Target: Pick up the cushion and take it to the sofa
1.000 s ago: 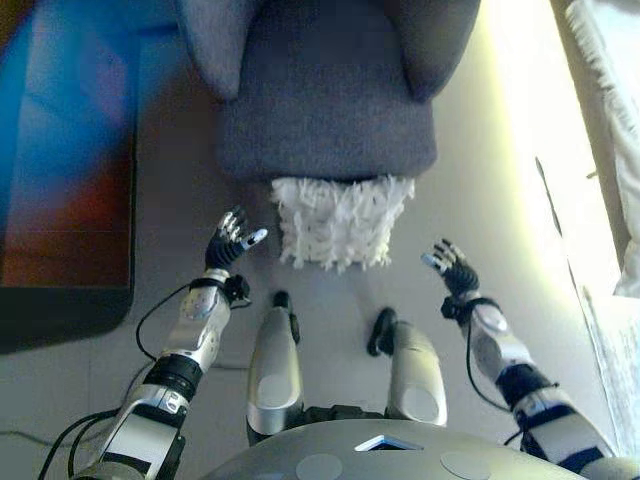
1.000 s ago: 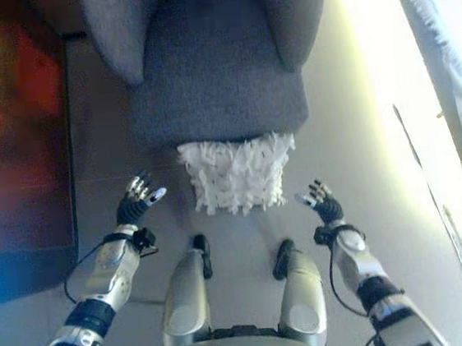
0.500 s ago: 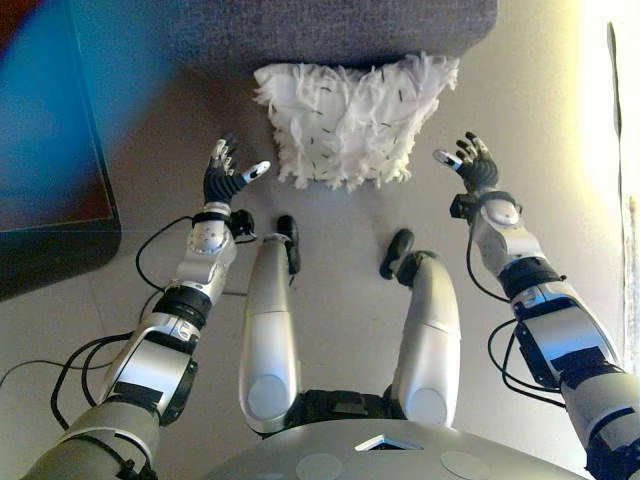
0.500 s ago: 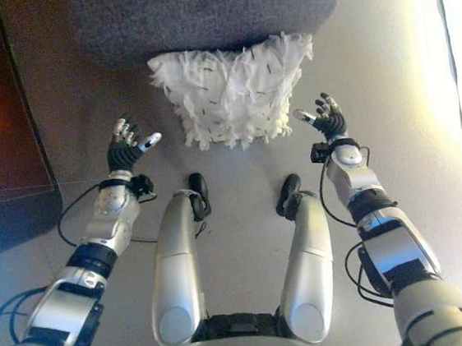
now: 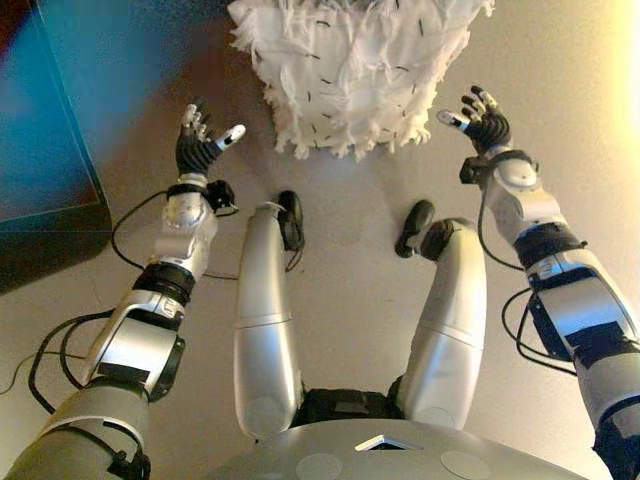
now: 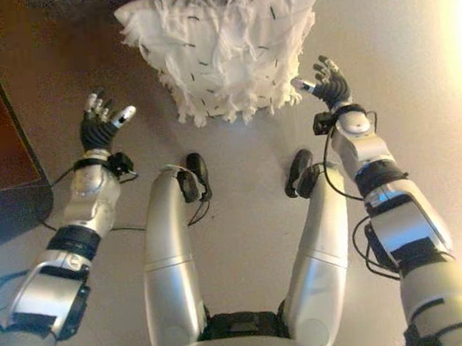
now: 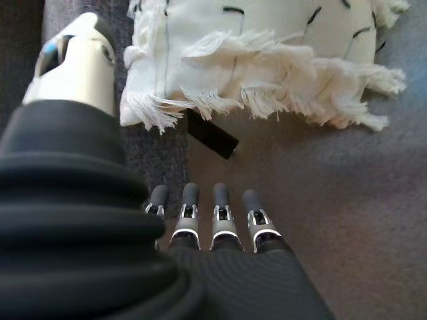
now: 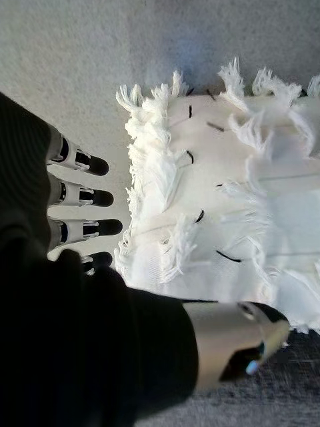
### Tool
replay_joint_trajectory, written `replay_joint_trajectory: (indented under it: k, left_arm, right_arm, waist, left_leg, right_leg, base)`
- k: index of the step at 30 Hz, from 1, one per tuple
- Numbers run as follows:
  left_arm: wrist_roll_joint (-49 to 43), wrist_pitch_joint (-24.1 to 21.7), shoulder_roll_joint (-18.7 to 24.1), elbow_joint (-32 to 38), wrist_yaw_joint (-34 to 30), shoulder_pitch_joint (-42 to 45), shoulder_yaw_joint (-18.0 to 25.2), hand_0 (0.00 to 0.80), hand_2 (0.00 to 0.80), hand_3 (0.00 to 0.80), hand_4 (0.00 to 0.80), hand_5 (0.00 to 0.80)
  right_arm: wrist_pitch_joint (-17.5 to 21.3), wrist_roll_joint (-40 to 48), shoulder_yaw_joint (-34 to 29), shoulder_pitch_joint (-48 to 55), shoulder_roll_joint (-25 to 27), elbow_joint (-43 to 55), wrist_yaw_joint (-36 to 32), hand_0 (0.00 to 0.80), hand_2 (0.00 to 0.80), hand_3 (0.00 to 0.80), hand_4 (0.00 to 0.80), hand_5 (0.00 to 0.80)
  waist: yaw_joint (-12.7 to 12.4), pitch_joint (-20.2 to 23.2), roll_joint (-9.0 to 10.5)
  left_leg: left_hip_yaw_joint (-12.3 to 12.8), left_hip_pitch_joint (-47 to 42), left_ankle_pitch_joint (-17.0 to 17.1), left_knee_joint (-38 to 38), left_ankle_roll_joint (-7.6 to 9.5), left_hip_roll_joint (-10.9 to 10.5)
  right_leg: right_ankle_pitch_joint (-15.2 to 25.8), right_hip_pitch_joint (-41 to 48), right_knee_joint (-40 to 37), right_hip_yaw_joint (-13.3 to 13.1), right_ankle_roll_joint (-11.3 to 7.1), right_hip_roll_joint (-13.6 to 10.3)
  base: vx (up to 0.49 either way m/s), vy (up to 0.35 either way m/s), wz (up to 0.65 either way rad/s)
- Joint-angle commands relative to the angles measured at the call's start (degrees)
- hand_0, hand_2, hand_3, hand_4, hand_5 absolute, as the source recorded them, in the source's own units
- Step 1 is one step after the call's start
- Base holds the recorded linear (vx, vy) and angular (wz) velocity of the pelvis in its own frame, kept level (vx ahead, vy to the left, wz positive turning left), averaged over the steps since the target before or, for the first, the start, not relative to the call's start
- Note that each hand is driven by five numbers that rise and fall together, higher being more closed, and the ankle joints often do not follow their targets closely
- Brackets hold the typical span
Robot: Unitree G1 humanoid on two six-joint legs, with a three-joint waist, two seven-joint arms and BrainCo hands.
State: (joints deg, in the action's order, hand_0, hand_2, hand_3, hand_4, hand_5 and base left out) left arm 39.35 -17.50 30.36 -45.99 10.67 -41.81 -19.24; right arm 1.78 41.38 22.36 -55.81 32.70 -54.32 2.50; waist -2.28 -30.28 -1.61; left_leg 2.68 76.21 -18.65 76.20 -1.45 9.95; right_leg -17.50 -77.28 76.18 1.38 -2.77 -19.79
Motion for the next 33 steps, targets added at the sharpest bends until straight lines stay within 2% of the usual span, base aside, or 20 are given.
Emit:
replay_joint_trajectory:
  k: [1, 6, 9, 13, 15, 17, 19, 20, 23, 26, 30, 33]
  left_arm:
    - [5.05, 1.42, 0.7, -3.49, -1.91, -5.43, 0.96, 0.0, 0.0, 0.0, 0.0, 0.0]
    - [8.88, 6.27, 2.75, -8.96, -4.43, -14.7, -1.3, 0.0, 0.0, 0.0, 0.0, 0.0]
    - [11.84, 6.1, 2.54, -10.63, -5.67, -18.98, -2.06, 0.0, 0.0, 0.0, 0.0, 0.0]
    - [12.68, 2.48, 0.94, -7.04, -8.04, -18.64, -3.29, 0.0, 0.0, 0.0, 0.0, 0.0]
    - [13.71, -0.09, -0.09, -2.38, -7.9, -14.95, -2.4, 0.0, 0.0, 0.0, 0.0, 0.0]
    - [13.68, -3.92, -1.39, 2.16, -8.42, -8.99, -0.07, 0.0, 0.0, 0.0, 0.0, 0.0]
    - [7.67, -9.35, -4.51, 9.2, -7.19, 0.59, 1.84, 0.0, 0.0, 0.0, 0.0, 0.0]
    - [5.09, -10.55, -5.86, 13.2, -6.41, 5.06, 2.55, 0.0, 0.0, 0.0, 0.0, 0.0]
    - [0.15, -10.72, -8.51, 22.45, -5.82, 16.66, 4.54, 0.0, 0.0, 0.0, 0.0, 0.0]
    - [-1.28, -9.27, -7.45, 25.18, -7.27, 25.29, 5.86, 0.0, 0.0, 0.0, 0.0, 0.0]
    - [0.29, -6.31, -5.86, 25.75, -11.12, 34.28, 8.75, 0.0, 0.0, 0.0, 0.0, 0.0]
    - [3.71, -4.53, -6.81, 25.21, -13.22, 38.58, 10.83, 0.0, 0.0, 0.0, 0.0, 0.0]
  right_arm:
    - [-0.54, 3.39, 1.19, -4.04, 1.95, -2.41, -2.53, 0.0, 0.0, 0.0, 0.0, 0.0]
    - [-1.46, 3.92, 3.38, -9.87, 0.86, -5.84, -1.4, 0.0, 0.0, 0.0, 0.0, 0.0]
    - [-0.7, 2.59, 4.35, -12.37, -0.36, -5.79, -0.08, 0.0, 0.0, 0.0, 0.0, 0.0]
    - [2.83, 5.1, 3.61, -11.03, -2.22, -0.77, 1.53, 0.0, 0.0, 0.0, 0.0, 0.0]
    - [4.22, 6.22, 2.38, -6.48, -2.9, 7.34, 4.53, 0.0, 0.0, 0.0, 0.0, 0.0]
    - [7.34, 7.34, -0.12, 0.87, -3.82, 14.92, 4.0, 0.0, 0.0, 0.0, 0.0, 0.0]
    - [11.2, 2.5, -2.97, 13.03, -7.02, 25.74, 4.05, 0.0, 0.0, 0.0, 0.0, 0.0]
    - [12.16, -0.84, -3.88, 18.07, -8.07, 29.9, 4.31, 0.0, 0.0, 0.0, 0.0, 0.0]
    - [14.68, -4.85, -6.46, 31.18, -10.13, 37.63, 2.35, 0.0, 0.0, 0.0, 0.0, 0.0]
    - [16.07, -3.57, -9.19, 43.29, -9.42, 40.29, -1.2, 0.0, 0.0, 0.0, 0.0, 0.0]
    - [14.15, 2.04, -13.06, 53.93, -10.8, 40.28, -4.0, 0.0, 0.0, 0.0, 0.0, 0.0]
    - [11.65, 2.83, -14.89, 59.77, -11.87, 39.61, -7.55, 0.0, 0.0, 0.0, 0.0, 0.0]
  waist:
    - [1.46, 0.5, -3.36]
    - [1.99, 0.49, -2.7]
    - [2.24, 0.48, -2.39]
    - [2.18, 0.48, -2.14]
    - [2.42, 0.48, -1.87]
    - [2.94, 0.48, -1.51]
    - [3.46, 0.48, -1.0]
    - [3.57, 0.48, -0.73]
    - [3.64, 0.53, -0.09]
    - [3.4, 3.61, 0.97]
    - [2.54, 9.0, 2.27]
    - [2.64, 12.08, 3.08]
  left_leg:
    - [0.21, 2.37, -2.41, 2.34, 1.04, 1.5]
    - [-0.32, 6.18, -3.65, 7.0, 0.92, 3.36]
    - [-0.66, 7.59, -4.57, 8.79, 0.83, 3.85]
    - [-0.99, 7.59, -4.57, 7.42, 1.01, 3.42]
    - [-0.9, 5.64, -4.02, 5.37, 0.78, 3.6]
    - [-0.75, 2.72, -3.4, 3.04, 0.35, 3.91]
    - [-0.6, -2.96, -1.87, -2.12, -0.6, 4.05]
    - [-0.48, -6.18, -0.98, -4.95, -0.93, 4.07]
    - [-0.03, -16.64, 2.16, -14.16, -1.38, 3.83]
    - [1.3, -27.74, 6.36, -25.42, -1.3, 2.67]
    - [1.65, -42.21, 11.7, -39.14, -1.81, 0.06]
    - [2.28, -50.96, 14.94, -46.79, -2.62, 0.37]
  right_leg:
    - [-0.42, -0.88, -0.49, -3.84, 2.5, 0.11]
    - [-1.95, -4.27, 4.35, -4.76, 2.95, -0.29]
    - [-2.84, -5.62, 5.97, -5.07, 3.2, -0.26]
    - [-2.4, -5.71, 4.25, -4.63, 3.36, -0.45]
    - [-1.61, -3.82, 1.79, -3.93, 3.31, -0.42]
    - [-0.8, -0.97, -0.87, -3.31, 3.18, 0.2]
    - [0.91, 4.33, -5.4, -2.2, 2.22, 1.19]
    - [1.88, 7.27, -7.72, -1.76, 1.74, 1.53]
    - [4.84, 16.54, -14.12, -0.94, 0.21, 2.22]
    - [8.43, 27.25, -23.67, 1.6, -0.98, 1.67]
    - [11.28, 42.63, -37.6, 5.81, -2.18, 1.27]
    - [12.08, 51.33, -45.04, 7.96, -2.68, 1.56]
  base:
    - [0.04, -0.003, 0.01]
    - [0.052, -0.031, 0.05]
    - [0.046, -0.033, 0.07]
    - [0.039, -0.07, 0.05]
    - [0.051, -0.045, 0.03]
    - [0.09, -0.01, 0.01]
    - [0.122, -0.018, -0.03]
    - [0.139, -0.041, -0.08]
    - [0.158, -0.055, -0.07]
    - [0.243, -0.112, 0.0]
    - [0.344, -0.144, 0.11]
    - [0.235, -0.137, -0.03]
